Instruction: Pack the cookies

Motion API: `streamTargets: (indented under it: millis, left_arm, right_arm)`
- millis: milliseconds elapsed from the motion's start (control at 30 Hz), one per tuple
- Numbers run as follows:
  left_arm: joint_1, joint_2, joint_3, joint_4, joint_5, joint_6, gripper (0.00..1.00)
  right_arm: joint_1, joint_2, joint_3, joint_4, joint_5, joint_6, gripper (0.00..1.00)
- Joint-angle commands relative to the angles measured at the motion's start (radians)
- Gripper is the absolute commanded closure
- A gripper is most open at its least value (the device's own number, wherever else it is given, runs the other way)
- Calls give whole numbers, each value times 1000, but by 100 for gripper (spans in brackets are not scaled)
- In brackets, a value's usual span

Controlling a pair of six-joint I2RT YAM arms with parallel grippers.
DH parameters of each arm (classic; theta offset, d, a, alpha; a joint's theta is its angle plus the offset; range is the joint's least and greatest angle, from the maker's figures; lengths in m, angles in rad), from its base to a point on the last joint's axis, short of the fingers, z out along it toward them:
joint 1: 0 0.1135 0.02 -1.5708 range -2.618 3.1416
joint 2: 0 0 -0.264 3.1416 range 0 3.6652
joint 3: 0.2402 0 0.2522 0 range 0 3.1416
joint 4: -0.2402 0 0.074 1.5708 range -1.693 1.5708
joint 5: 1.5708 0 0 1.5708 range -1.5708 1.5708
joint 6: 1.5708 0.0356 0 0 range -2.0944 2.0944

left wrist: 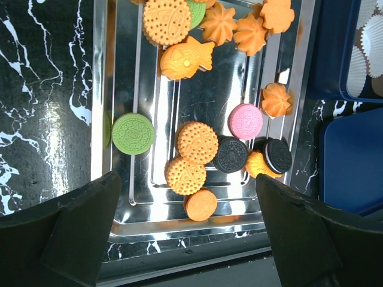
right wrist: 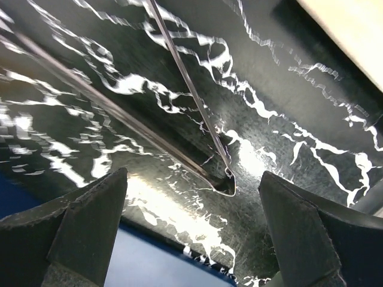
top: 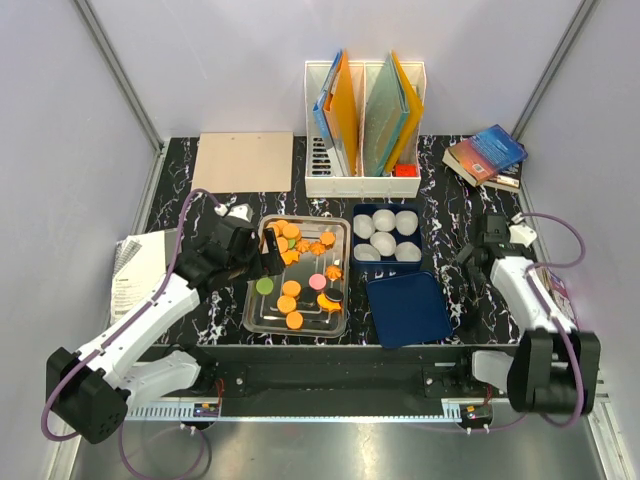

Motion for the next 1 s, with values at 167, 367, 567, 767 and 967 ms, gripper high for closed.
streamTargets:
  millis: [167,367,567,767,967]
  left_arm:
    - [-4,-42,-23,48,64,2,1]
    - [-2,-60,-46,59,69,-4,1]
    - [-4,-54,-46,58,69,-1,1]
    - [-2,-46,-52,59,69,-3,1]
    - [-4,-35,-57,61,69,-7,1]
  right_arm:
    - [-51,217,92,88,-87,26,0]
    - [-81,341,119,99,-137,7,0]
    - [-113,447,135,120,-234,12,0]
    - [-114,502,153,137,-320,7,3]
    - [-114,464,150,165,-372,-11,8]
